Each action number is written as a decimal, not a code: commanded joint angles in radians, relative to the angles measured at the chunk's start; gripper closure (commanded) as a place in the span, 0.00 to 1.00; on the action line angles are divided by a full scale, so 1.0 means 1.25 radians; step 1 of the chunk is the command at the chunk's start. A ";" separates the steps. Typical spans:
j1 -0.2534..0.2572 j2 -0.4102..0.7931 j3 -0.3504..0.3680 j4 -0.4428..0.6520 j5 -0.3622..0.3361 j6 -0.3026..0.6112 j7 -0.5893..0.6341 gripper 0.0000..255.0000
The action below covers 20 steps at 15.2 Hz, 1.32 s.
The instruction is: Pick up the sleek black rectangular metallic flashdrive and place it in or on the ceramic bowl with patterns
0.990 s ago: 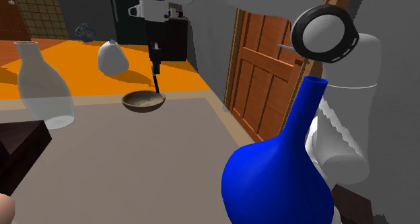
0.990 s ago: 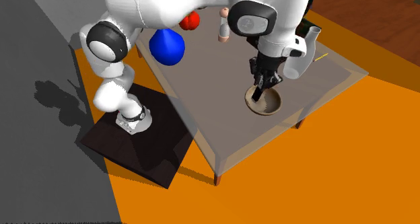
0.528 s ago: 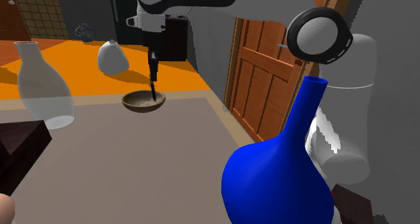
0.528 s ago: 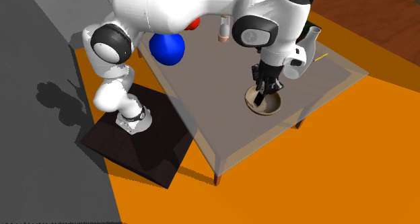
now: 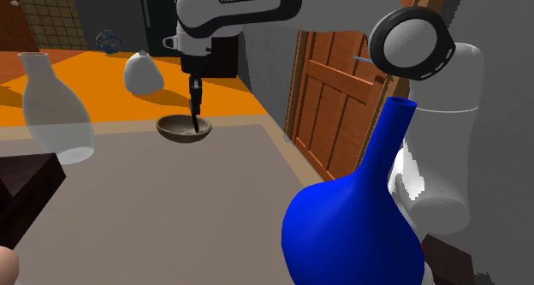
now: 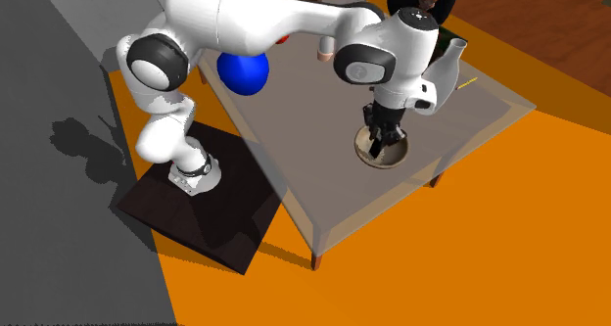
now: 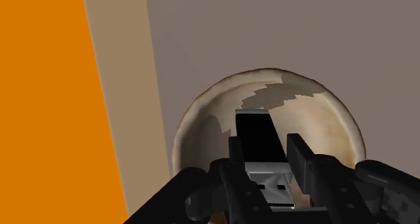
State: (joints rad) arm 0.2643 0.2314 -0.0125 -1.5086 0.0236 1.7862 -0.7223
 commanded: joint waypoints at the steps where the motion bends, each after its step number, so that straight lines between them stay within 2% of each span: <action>1: 0.000 0.005 0.000 -0.027 -0.001 0.020 0.000 1.00; 10: 0.000 0.005 0.000 -0.041 -0.001 0.034 -0.001 1.00; 11: 0.000 0.005 0.000 -0.038 -0.001 0.032 0.001 0.00; 16: 0.000 0.005 0.000 -0.041 -0.001 0.034 -0.001 0.00; 20: -0.002 0.007 -0.001 0.065 -0.001 -0.069 0.000 0.00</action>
State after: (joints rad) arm 0.2638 0.2390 -0.0126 -1.4578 0.0224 1.7296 -0.7204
